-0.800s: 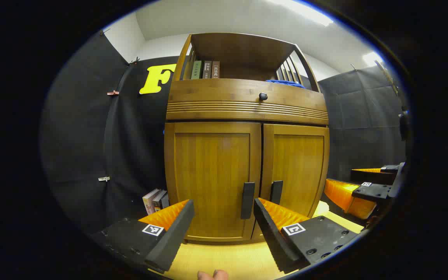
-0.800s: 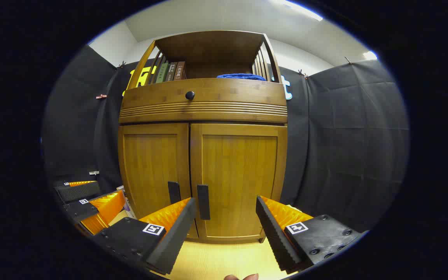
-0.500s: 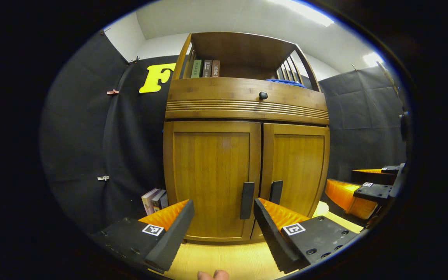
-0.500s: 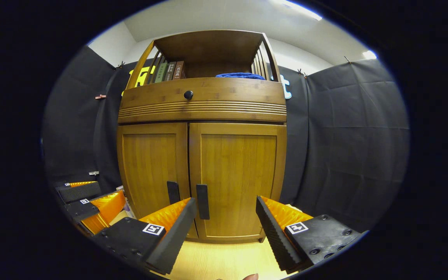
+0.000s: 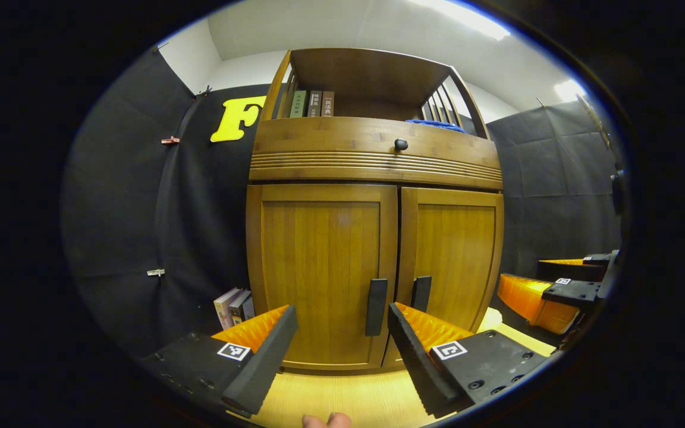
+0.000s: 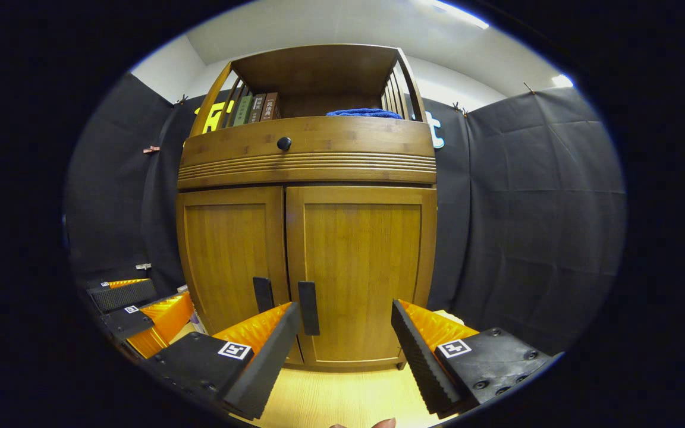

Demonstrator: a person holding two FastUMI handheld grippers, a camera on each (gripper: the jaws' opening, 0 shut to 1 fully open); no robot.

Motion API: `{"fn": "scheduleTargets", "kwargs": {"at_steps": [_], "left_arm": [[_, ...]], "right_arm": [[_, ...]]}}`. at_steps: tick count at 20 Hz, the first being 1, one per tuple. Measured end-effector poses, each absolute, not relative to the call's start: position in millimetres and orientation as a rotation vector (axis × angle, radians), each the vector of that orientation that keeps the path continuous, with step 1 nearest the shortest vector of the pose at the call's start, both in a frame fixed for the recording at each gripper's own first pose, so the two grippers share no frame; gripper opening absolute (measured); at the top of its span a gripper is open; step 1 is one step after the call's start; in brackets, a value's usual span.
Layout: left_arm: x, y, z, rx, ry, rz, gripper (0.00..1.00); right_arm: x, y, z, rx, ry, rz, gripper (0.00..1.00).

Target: Open the right door of the double-door shoe cabinet with the right hand, and open the left door with the left hand.

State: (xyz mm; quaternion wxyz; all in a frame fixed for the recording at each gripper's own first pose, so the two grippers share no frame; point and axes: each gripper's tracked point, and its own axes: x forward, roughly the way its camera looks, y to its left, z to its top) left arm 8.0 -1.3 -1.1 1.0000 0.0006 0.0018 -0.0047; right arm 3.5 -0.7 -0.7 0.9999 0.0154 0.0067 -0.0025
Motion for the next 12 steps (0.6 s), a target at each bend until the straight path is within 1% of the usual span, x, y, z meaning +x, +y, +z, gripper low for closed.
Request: {"fn": "scheduleTargets", "kwargs": {"at_steps": [2, 3, 4, 7, 8, 10, 12], "left_arm": [[7, -1, -2, 0.004, 0.003, -0.010, 0.95], [6, 0, -2, 0.005, 0.003, -0.009, 0.95], [5, -1, -3, 0.005, 0.004, -0.010, 0.95], [2, 0, -7, 0.004, 0.018, -0.012, 0.95], [0, 2, -9, 0.004, 0.021, -0.011, 0.95], [-3, 6, -13, 0.004, 0.029, -0.010, 0.95], [-5, 8, -17, 0.006, 0.038, -0.009, 0.95]], "right_arm": [[6, 0, -3, 0.038, 0.022, 0.002, 0.96], [7, 0, -5, 0.046, 0.033, 0.013, 0.98], [10, 1, -7, 0.057, 0.042, 0.023, 0.96], [20, -1, -18, 0.077, 0.063, 0.038, 0.96], [26, -1, -24, 0.079, 0.073, 0.041, 0.98], [47, 2, -34, 0.085, 0.088, 0.046, 0.96], [67, 11, -43, 0.081, 0.099, 0.052, 0.98]]}}
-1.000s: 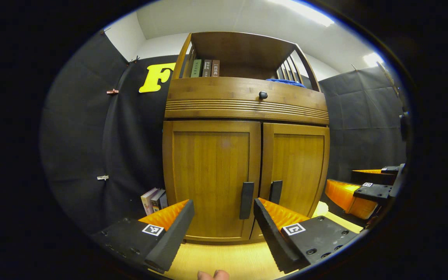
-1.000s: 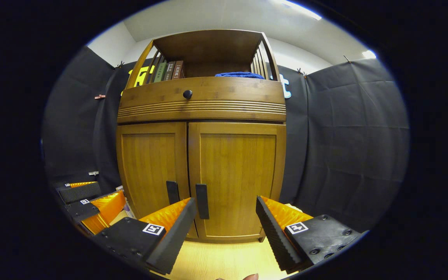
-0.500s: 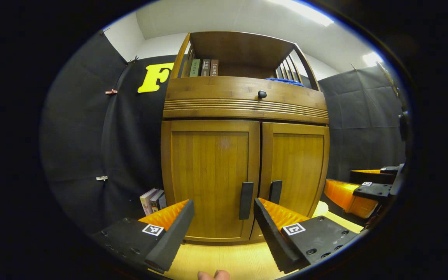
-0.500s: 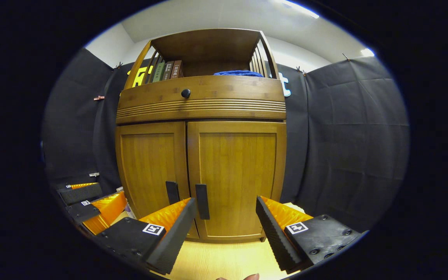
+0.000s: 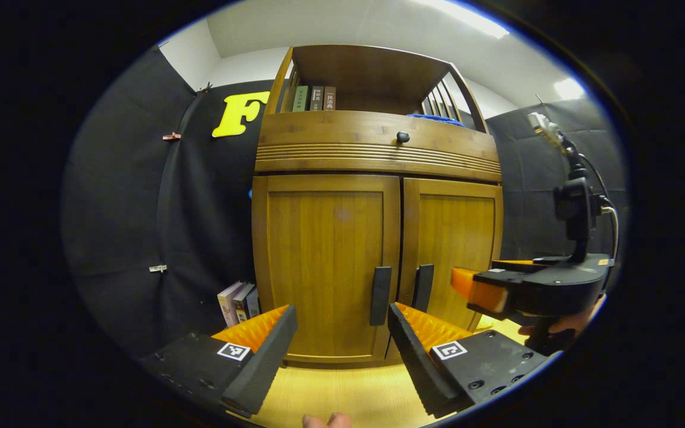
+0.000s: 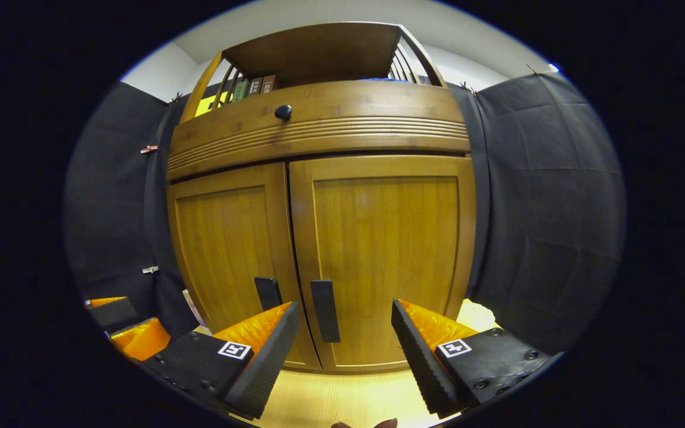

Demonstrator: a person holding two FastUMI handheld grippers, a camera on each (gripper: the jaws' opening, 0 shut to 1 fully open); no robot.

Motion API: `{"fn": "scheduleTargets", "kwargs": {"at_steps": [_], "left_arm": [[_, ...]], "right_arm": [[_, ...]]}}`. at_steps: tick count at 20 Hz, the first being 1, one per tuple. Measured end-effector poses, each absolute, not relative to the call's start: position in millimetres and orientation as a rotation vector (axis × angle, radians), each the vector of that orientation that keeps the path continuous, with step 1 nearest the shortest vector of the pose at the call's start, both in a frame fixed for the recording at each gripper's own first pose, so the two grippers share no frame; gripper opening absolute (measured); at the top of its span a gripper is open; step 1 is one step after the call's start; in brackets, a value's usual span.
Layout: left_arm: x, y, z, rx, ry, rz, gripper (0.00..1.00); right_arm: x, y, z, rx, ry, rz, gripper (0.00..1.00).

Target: Open the right door of the double-door shoe cabinet with the right hand, and open the left door with the left hand.

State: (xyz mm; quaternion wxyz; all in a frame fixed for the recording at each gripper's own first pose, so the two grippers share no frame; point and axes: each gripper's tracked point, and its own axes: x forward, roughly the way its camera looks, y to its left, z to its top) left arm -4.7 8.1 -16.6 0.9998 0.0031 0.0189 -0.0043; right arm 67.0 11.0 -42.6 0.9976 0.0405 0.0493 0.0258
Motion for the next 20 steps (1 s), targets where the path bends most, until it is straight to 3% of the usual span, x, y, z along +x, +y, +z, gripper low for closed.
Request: {"fn": "scheduleTargets", "kwargs": {"at_steps": [10, 11, 12, 14, 15, 16, 17, 20], "left_arm": [[-16, 32, -36, -0.001, 0.079, 0.013, 0.95], [-15, 36, -36, -0.002, 0.083, 0.022, 0.95], [-16, 41, -37, -0.006, 0.084, 0.033, 0.95], [-16, 47, -36, -0.020, 0.082, 0.047, 0.95], [-16, 49, -35, -0.023, 0.082, 0.051, 0.95], [-18, 52, -36, -0.023, 0.082, 0.058, 0.95], [-17, 54, -35, -0.023, 0.081, 0.063, 0.95], [-18, 58, -38, -0.030, 0.085, 0.072, 0.95]], "right_arm": [[142, 44, -95, 0.084, 0.172, 0.074, 0.95], [148, 44, -98, 0.091, 0.170, 0.064, 0.79], [155, 43, -101, 0.086, 0.170, 0.050, 0.72], [166, 48, -104, 0.075, 0.157, 0.048, 0.48], [166, 50, -105, 0.055, 0.156, 0.046, 0.41], [147, 46, -101, 0.027, 0.158, 0.040, 0.43], [165, 47, -103, 0.014, 0.144, 0.031, 0.36], [161, 45, -104, 0.025, 0.167, 0.031, 0.31]]}}
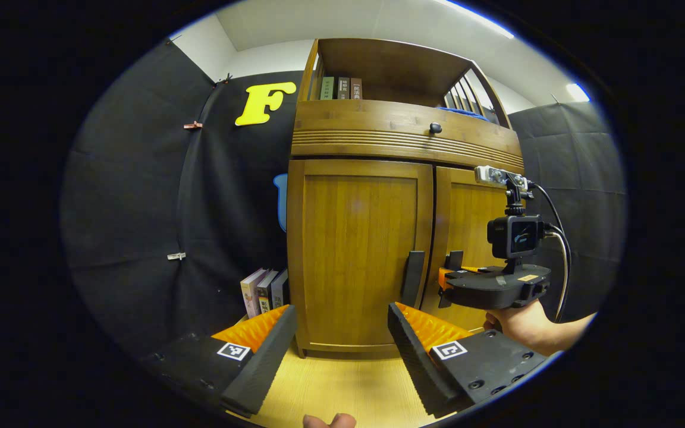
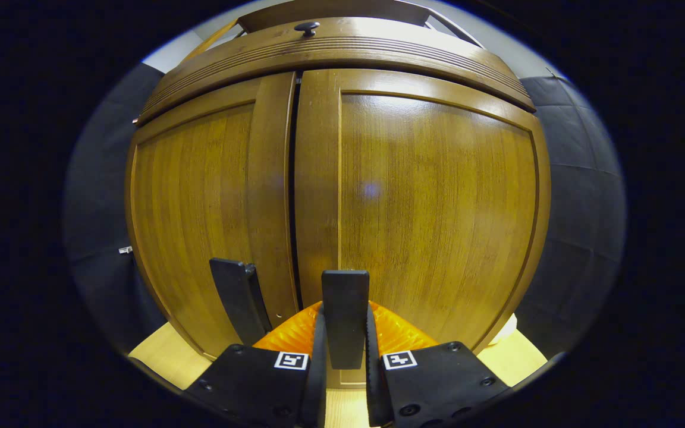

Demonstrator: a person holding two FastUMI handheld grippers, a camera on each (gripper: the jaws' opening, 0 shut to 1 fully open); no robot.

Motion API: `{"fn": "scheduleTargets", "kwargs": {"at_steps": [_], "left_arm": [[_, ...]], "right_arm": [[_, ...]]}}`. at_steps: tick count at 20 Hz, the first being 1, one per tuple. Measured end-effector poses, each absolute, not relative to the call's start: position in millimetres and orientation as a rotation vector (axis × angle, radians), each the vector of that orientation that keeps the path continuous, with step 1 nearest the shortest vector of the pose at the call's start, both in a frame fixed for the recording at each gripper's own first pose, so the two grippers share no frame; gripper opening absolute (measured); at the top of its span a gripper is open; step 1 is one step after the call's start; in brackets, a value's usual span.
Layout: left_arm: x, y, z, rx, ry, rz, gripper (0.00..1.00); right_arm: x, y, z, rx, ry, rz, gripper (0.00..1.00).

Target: Open the right door of the double-door shoe cabinet with the right hand, and open the left door with the left hand.

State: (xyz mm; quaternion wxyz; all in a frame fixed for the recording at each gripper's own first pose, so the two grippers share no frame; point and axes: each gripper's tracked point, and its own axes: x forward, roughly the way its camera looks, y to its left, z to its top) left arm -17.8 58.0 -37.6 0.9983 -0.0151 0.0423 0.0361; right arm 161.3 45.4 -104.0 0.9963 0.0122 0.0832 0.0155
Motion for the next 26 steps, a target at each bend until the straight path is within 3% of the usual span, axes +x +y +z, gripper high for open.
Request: {"fn": "scheduleTargets", "kwargs": {"at_steps": [2, 18, 26], "left_arm": [[-20, 58, -37, -0.035, 0.083, 0.075, 0.95], [-39, 15, -27, -0.008, 0.064, 0.105, 0.95], [-35, -49, -21, 0.006, 0.060, 0.087, 0.95]], "right_arm": [[159, 46, -104, 0.041, 0.181, 0.050, 0.25], [26, -12, -95, 0.090, 0.198, 0.251, 0.25], [-18, -70, -91, 0.072, 0.223, 0.250, 0.25]]}}
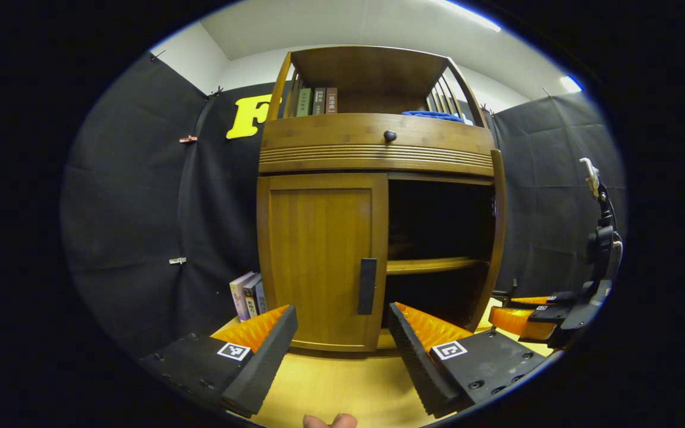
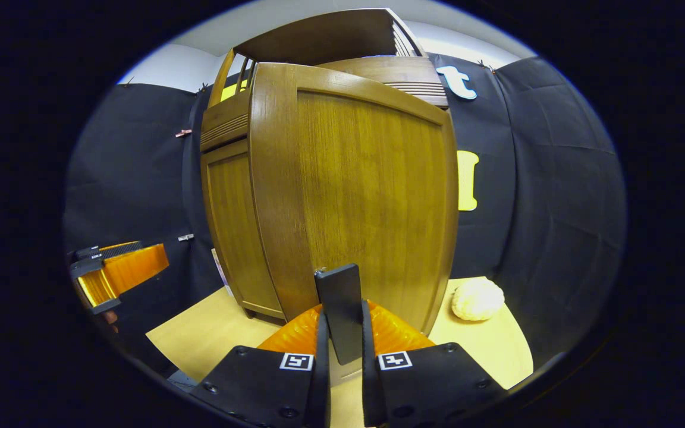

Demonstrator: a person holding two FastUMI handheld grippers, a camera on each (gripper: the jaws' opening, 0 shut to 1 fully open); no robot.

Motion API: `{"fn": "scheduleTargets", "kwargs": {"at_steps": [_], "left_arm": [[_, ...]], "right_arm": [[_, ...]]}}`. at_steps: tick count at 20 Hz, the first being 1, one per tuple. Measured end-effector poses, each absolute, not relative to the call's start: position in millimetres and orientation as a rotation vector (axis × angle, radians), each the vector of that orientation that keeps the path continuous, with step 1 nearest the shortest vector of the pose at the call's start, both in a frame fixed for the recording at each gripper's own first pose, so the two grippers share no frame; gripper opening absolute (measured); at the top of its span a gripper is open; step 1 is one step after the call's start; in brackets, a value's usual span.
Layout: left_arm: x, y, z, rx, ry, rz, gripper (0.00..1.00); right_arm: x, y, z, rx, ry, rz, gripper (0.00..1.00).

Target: Open the right door of the double-door shoe cabinet with the right hand, and open the left door with the left hand.

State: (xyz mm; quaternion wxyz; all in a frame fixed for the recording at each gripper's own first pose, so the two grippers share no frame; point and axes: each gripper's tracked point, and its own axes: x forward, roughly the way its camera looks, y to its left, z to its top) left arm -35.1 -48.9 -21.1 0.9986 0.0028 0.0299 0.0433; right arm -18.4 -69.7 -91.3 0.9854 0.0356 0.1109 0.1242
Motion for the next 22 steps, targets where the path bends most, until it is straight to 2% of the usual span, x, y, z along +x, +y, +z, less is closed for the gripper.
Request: {"fn": "scheduleTargets", "kwargs": {"at_steps": [9, 16, 19, 22], "left_arm": [[-17, -103, -21, -0.021, 0.085, 0.050, 0.95], [3, -114, -16, -0.023, 0.082, 0.061, 0.95], [13, -112, -15, -0.017, 0.079, 0.065, 0.95], [27, -105, -20, -0.009, 0.083, 0.071, 0.97]], "right_arm": [[-49, -149, -97, 0.104, 0.243, 0.202, 0.23], [-45, -212, -95, 0.102, 0.243, 0.119, 0.21], [-51, -243, -91, 0.114, 0.227, 0.052, 0.16], [-46, -255, -89, 0.149, 0.235, 0.046, 0.16]]}}
